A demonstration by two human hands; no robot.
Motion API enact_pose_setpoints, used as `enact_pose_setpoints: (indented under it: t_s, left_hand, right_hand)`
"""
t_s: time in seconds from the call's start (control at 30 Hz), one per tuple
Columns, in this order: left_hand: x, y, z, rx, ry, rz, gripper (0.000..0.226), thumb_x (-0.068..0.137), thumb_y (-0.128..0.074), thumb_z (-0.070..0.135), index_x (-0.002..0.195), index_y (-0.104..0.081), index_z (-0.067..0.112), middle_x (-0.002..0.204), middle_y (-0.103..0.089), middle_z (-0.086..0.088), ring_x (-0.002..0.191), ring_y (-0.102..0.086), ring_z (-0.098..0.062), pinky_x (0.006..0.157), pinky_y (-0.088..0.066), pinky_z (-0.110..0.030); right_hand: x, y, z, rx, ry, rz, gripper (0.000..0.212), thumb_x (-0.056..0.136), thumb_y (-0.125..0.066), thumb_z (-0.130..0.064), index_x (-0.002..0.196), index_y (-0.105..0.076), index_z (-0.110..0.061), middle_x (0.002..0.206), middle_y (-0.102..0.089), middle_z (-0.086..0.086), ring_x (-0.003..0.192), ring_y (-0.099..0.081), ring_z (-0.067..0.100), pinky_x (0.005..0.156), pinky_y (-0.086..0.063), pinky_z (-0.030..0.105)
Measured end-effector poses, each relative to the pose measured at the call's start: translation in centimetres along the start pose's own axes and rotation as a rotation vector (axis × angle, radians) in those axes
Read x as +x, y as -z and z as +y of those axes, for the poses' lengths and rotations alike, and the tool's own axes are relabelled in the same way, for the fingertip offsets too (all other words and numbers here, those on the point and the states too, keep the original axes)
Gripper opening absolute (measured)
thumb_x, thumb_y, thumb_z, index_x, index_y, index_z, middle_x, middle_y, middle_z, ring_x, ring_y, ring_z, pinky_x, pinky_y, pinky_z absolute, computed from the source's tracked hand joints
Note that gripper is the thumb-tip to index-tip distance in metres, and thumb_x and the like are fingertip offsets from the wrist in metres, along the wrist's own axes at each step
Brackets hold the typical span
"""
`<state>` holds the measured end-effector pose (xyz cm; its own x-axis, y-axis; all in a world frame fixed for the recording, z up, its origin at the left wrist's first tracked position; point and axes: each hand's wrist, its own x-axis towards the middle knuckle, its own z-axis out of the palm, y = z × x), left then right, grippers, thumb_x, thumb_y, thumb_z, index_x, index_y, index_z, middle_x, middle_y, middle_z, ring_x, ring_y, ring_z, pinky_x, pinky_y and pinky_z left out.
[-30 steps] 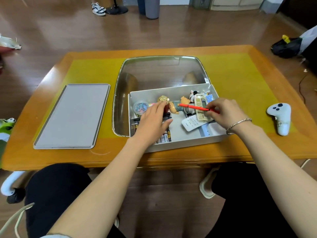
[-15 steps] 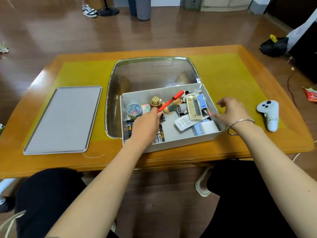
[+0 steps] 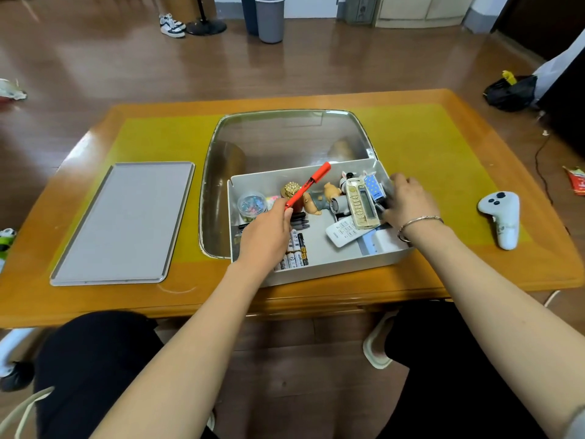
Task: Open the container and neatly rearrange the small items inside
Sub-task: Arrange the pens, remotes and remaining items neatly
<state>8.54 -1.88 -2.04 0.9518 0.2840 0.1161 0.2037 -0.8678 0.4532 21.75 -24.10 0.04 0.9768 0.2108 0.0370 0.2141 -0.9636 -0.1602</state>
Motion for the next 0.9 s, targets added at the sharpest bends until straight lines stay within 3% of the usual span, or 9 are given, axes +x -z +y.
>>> enact_pose_setpoints:
  t_s: [0.13,0.43,0.57,0.67,0.73,0.8,0.9]
  left_hand:
    - [-0.1,0.1,-0.6,-0.021,0.015,0.01,0.031,0.104,-0.024,0.037,0.122,-0.043,0.021,0.089,-0.066,-0.001,0.075,-0.062,-0.022,0.066,-0.054,-0.042]
    - [-0.2,1.0,-1.8,-0.09,0.088,0.113,0.029,0.104,-0.026,0.034,0.105,-0.048,0.015,0.09,-0.066,-0.004,0.075,-0.061,-0.023,0.064,-0.051,-0.04]
    - [-0.1,1.6,-2.1,-0.134,0.128,0.171,0.026,0.103,-0.031,0.031,0.099,-0.052,0.015,0.088,-0.063,-0.005,0.075,-0.059,-0.022,0.061,-0.049,-0.036]
    - [0.1,1.8,-2.4,-0.237,0.13,0.171,0.024,0.102,-0.035,0.028,0.089,-0.05,0.014,0.082,-0.058,-0.005,0.071,-0.055,-0.02,0.057,-0.043,-0.035]
    - [0.1,1.9,-2.5,-0.327,0.125,0.178,0.026,0.103,-0.034,0.026,0.087,-0.049,0.012,0.082,-0.055,-0.007,0.07,-0.051,-0.02,0.059,-0.041,-0.038]
    - [0.1,2.1,-2.7,-0.378,0.116,0.215,0.026,0.103,-0.033,0.026,0.088,-0.048,0.012,0.082,-0.053,-0.005,0.07,-0.048,-0.017,0.059,-0.039,-0.035]
    - [0.1,2.4,-2.9,-0.422,0.119,0.239,0.023,0.104,-0.032,0.025,0.094,-0.05,0.014,0.087,-0.058,-0.006,0.077,-0.056,-0.018,0.062,-0.045,-0.033]
  right_hand:
    - [-0.3,0.2,0.6,0.0,-0.002,0.134,0.018,0.082,-0.058,-0.016,0.096,-0.065,-0.008,0.097,-0.065,0.024,0.088,-0.06,0.042,0.067,-0.045,0.036]
    - [-1.4,2.8,0.3,0.325,0.226,0.522,0.015,0.086,-0.053,-0.004,0.096,-0.063,-0.003,0.097,-0.061,0.016,0.084,-0.059,0.033,0.072,-0.046,0.043]
    - [-2.3,3.8,-1.8,0.435,0.439,0.602,0.008,0.085,-0.06,-0.001,0.091,-0.064,0.0,0.09,-0.061,0.015,0.076,-0.058,0.021,0.068,-0.044,0.021]
    - [-2.5,3.6,-3.7,0.558,0.514,0.521,0.003,0.083,-0.068,-0.008,0.085,-0.068,-0.005,0.086,-0.064,0.006,0.072,-0.057,0.01,0.065,-0.045,0.013]
    - [-2.5,2.9,-4.9,0.654,0.454,0.395,0.004,0.08,-0.073,-0.012,0.083,-0.07,-0.01,0.085,-0.067,0.003,0.074,-0.06,0.012,0.07,-0.049,0.02]
    - [-2.7,2.1,-6.1,0.822,0.354,0.208,0.008,0.077,-0.075,-0.009,0.083,-0.07,-0.013,0.085,-0.07,0.007,0.076,-0.064,0.017,0.072,-0.053,0.028]
    - [-3.1,1.2,-7.8,1.034,0.306,0.029,0.016,0.075,-0.075,0.0,0.081,-0.068,-0.013,0.082,-0.07,0.016,0.069,-0.066,0.013,0.068,-0.054,0.025]
